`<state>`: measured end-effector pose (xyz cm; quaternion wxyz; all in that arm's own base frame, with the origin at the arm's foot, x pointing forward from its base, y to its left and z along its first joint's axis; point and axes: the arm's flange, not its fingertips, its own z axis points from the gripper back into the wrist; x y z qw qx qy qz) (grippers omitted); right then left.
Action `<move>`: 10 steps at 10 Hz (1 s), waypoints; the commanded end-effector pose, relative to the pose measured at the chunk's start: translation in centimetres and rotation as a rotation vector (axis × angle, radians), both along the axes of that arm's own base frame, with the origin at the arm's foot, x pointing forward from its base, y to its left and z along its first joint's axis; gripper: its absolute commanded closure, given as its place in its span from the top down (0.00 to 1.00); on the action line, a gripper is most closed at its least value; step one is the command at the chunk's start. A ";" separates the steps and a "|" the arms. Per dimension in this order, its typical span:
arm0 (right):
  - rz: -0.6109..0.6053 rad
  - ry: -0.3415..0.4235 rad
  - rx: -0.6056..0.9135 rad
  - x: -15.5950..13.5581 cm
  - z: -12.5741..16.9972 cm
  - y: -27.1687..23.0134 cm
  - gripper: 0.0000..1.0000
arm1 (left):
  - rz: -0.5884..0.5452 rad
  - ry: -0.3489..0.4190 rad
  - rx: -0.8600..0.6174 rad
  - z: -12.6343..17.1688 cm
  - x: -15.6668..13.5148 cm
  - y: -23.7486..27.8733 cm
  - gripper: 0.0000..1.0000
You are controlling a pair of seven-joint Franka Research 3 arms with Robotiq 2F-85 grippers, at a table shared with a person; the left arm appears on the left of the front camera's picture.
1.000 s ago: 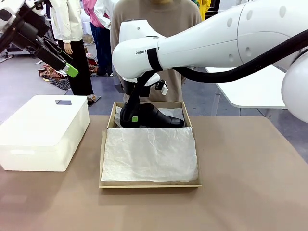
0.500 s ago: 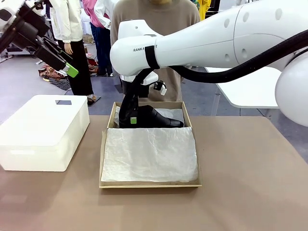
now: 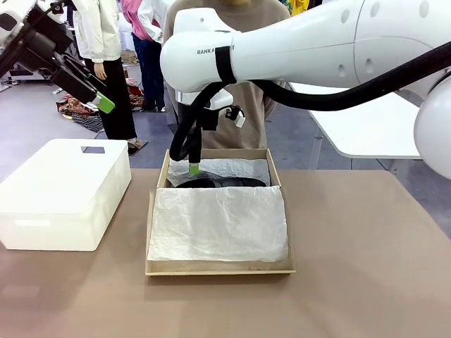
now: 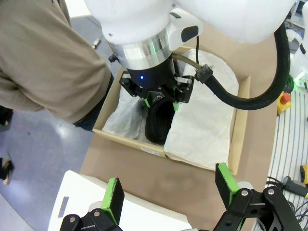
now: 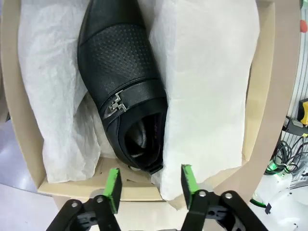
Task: Pack the shoes into the box.
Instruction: Place the other shoe of the Shoes into the Shoes Box, then close the Shoes Box.
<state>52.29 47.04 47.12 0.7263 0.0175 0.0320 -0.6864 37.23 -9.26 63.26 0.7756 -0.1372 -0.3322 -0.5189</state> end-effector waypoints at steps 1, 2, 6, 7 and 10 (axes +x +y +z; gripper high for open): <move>-0.027 0.007 -0.013 -0.2 1.3 0.2 1.00 | -0.005 0.003 -0.016 0.1 -0.1 0.0 1.00; -0.021 0.005 -0.006 -0.4 1.5 0.3 1.00 | -0.005 0.003 -0.016 0.1 -0.1 0.0 1.00; 0.002 -0.006 0.002 -0.3 1.0 -0.1 1.00 | -0.005 0.003 -0.016 0.1 -0.1 0.0 1.00; 0.002 -0.006 0.002 -0.3 1.0 -0.1 1.00 | -0.005 0.003 -0.016 0.1 -0.1 0.0 1.00; 0.004 -0.003 0.000 -0.3 0.7 -0.1 1.00 | -0.005 0.003 -0.016 0.1 -0.1 0.0 1.00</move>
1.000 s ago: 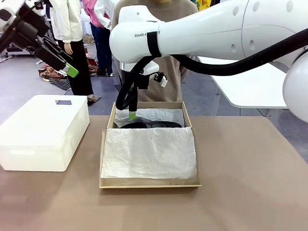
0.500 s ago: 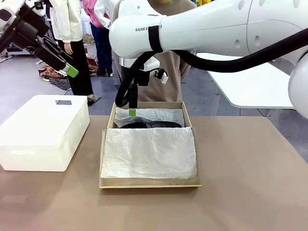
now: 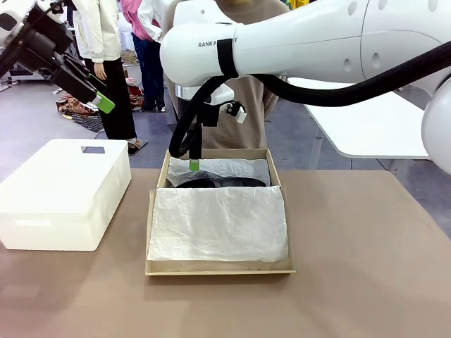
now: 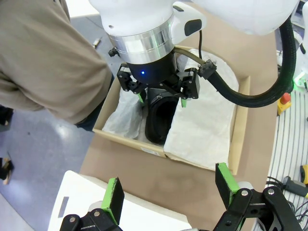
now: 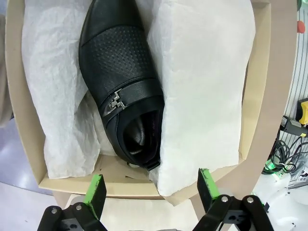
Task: Pack the shoes into the box.
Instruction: Close the Shoes Box.
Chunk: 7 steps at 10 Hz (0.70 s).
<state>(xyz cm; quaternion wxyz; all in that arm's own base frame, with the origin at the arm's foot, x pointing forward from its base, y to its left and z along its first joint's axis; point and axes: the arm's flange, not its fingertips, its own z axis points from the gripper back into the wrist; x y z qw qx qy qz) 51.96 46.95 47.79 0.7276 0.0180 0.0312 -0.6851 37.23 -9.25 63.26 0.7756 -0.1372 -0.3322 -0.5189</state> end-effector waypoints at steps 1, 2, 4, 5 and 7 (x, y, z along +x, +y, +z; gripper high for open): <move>0.075 -0.020 0.020 -1.2 1.1 -1.5 1.00 | -0.005 0.003 -0.016 0.1 -0.1 0.0 1.00; 0.207 -0.077 -0.020 -2.4 2.0 -3.2 1.00 | -0.005 0.003 -0.016 0.1 -0.1 0.0 1.00; 0.396 -0.115 -0.124 -3.9 3.5 -6.7 1.00 | -0.005 0.003 -0.016 0.1 -0.1 0.0 1.00; 0.510 -0.105 -0.173 -4.3 4.0 -8.4 1.00 | -0.005 0.003 -0.016 0.1 -0.1 0.0 1.00; 0.718 -0.067 -0.299 -4.7 4.7 -11.8 1.00 | -0.005 0.003 -0.016 0.1 -0.1 0.0 1.00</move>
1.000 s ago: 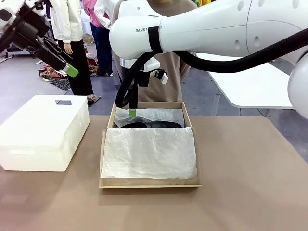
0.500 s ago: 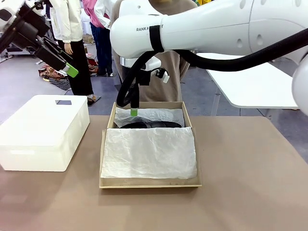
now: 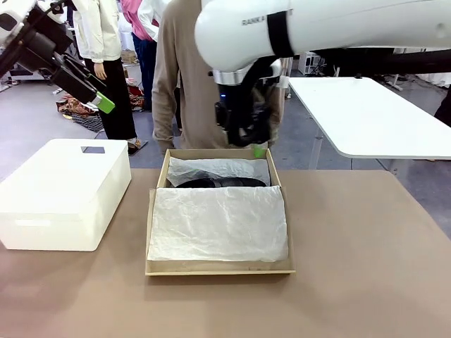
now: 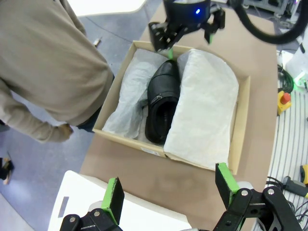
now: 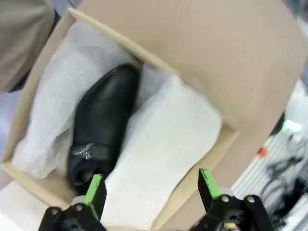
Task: Pack the shoes into the box.
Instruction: Close the Shoes Box.
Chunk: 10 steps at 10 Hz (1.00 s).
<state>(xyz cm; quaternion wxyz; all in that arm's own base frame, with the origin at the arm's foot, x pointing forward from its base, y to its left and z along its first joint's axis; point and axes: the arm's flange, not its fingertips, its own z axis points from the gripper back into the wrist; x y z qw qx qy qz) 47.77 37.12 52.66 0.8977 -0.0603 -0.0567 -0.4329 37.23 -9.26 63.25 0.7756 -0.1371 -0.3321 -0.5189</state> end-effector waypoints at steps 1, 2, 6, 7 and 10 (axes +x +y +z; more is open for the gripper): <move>0.191 -0.006 -0.134 -0.5 0.1 -3.7 1.00 | -0.005 0.003 -0.016 0.1 -0.1 0.0 1.00; 0.274 0.022 -0.173 -0.6 0.2 -5.0 1.00 | -0.005 0.003 -0.016 0.1 -0.1 0.0 1.00; 0.314 0.051 -0.173 0.0 0.6 -5.6 1.00 | -0.005 0.003 -0.016 0.1 -0.1 0.0 1.00; 0.314 0.051 -0.173 0.0 0.6 -5.6 1.00 | -0.005 0.003 -0.016 0.1 -0.1 0.0 1.00; 0.314 0.051 -0.173 0.0 0.6 -5.6 1.00 | -0.005 0.003 -0.016 0.1 -0.1 0.0 1.00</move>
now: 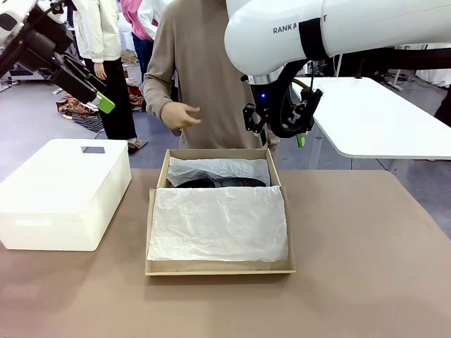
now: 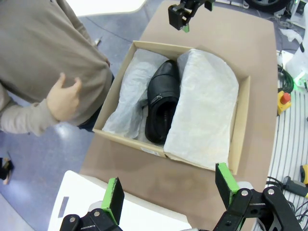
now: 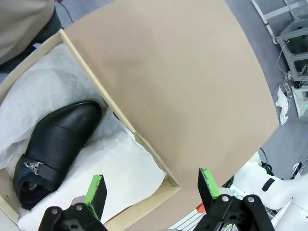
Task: Pack the shoes into the box.
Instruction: Close the Shoes Box.
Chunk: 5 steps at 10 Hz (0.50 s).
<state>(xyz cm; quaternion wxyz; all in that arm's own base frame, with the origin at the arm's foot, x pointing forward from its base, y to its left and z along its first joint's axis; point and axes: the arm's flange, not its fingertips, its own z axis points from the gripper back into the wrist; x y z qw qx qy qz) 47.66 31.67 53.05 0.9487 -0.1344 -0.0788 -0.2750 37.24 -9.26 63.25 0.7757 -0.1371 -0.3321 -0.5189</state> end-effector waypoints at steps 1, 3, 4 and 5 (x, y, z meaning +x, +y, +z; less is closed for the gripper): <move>0.000 -0.001 0.001 0.0 0.0 0.0 1.00 | -0.005 0.003 -0.016 0.1 -0.1 0.0 1.00; 0.196 0.005 0.004 0.4 0.4 -3.4 1.00 | -0.005 0.003 -0.016 0.1 -0.1 0.0 1.00; 0.310 0.008 0.026 0.2 0.5 -5.8 1.00 | -0.005 0.003 -0.016 0.1 -0.1 0.0 1.00; 0.374 -0.001 0.040 -0.1 0.6 -7.9 1.00 | -0.005 0.003 -0.016 0.1 -0.1 0.0 1.00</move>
